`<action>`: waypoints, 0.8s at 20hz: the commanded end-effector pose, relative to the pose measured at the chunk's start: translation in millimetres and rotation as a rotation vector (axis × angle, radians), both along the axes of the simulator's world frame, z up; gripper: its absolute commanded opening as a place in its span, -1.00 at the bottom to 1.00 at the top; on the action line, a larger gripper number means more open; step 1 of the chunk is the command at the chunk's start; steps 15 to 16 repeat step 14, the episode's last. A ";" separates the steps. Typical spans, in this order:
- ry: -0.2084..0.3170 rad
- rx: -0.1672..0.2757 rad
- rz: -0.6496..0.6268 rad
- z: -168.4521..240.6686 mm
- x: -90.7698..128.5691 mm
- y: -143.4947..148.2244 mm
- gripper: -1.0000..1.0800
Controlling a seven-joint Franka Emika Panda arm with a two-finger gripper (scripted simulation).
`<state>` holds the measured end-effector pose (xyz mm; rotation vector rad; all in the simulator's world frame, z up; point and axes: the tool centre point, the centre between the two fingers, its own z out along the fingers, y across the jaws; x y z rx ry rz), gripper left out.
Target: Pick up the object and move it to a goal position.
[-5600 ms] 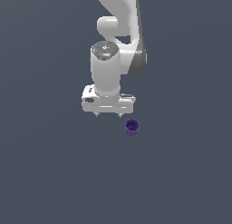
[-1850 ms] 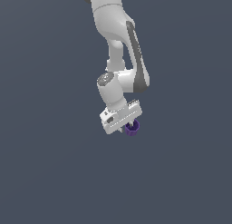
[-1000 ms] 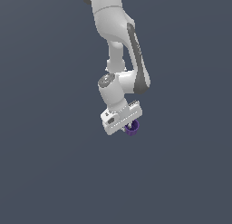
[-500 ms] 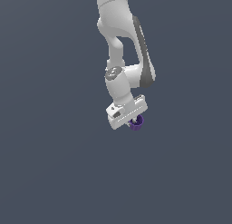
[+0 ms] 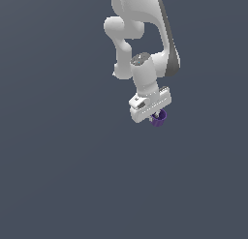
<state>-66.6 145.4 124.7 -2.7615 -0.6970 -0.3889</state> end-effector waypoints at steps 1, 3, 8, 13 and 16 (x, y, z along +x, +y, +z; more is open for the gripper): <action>-0.002 0.000 -0.001 10.6 -13.0 16.3 -1.00; -0.002 0.000 -0.001 17.8 -21.5 27.7 -1.00; -0.002 0.001 -0.001 30.7 -36.4 48.3 -1.00; -0.002 0.003 -0.001 36.4 -41.3 57.2 -1.00; -0.002 0.004 -0.001 36.7 -41.4 57.3 -1.00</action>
